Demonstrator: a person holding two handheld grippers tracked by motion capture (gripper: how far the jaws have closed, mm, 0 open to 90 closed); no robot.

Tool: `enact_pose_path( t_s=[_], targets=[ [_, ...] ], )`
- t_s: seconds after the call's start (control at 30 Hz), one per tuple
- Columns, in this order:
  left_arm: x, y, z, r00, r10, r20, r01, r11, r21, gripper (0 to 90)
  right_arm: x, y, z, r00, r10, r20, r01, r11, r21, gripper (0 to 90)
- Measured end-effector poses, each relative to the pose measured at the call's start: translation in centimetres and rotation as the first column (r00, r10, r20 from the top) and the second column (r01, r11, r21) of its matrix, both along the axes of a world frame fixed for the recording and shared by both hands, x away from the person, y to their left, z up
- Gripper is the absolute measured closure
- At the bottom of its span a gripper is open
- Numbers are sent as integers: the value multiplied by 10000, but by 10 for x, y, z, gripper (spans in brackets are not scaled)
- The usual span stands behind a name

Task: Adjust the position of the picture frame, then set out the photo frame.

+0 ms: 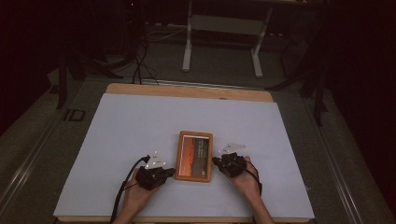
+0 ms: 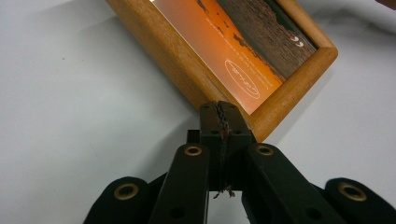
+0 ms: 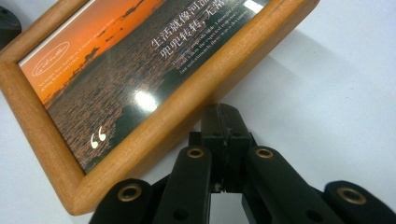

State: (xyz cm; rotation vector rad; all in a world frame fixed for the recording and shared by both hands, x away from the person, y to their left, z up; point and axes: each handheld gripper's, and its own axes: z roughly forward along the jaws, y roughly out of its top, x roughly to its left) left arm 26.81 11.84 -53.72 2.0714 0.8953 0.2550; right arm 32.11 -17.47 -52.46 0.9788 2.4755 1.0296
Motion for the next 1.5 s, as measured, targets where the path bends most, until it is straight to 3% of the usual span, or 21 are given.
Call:
enact_pose_path(
  t_s=[0.4,0.63,1.07,1.5],
  targets=[
    [0,1,0,10000,26,47,-25,10000,-51,886,4,0,-4,10000,-17,-12,17,10000,-47,900],
    [1,11,5,9990,355,284,-344,9987,-389,851,7,0,-3,9999,-10,173,11,10000,-69,889],
    [-1,22,12,9949,696,735,-644,9954,-713,822,5,-6,12,9976,31,698,-39,9999,120,879],
    [-1,25,13,9940,776,775,-712,9941,-816,805,7,-11,30,9920,-94,1261,28,9986,524,879]
  ],
)
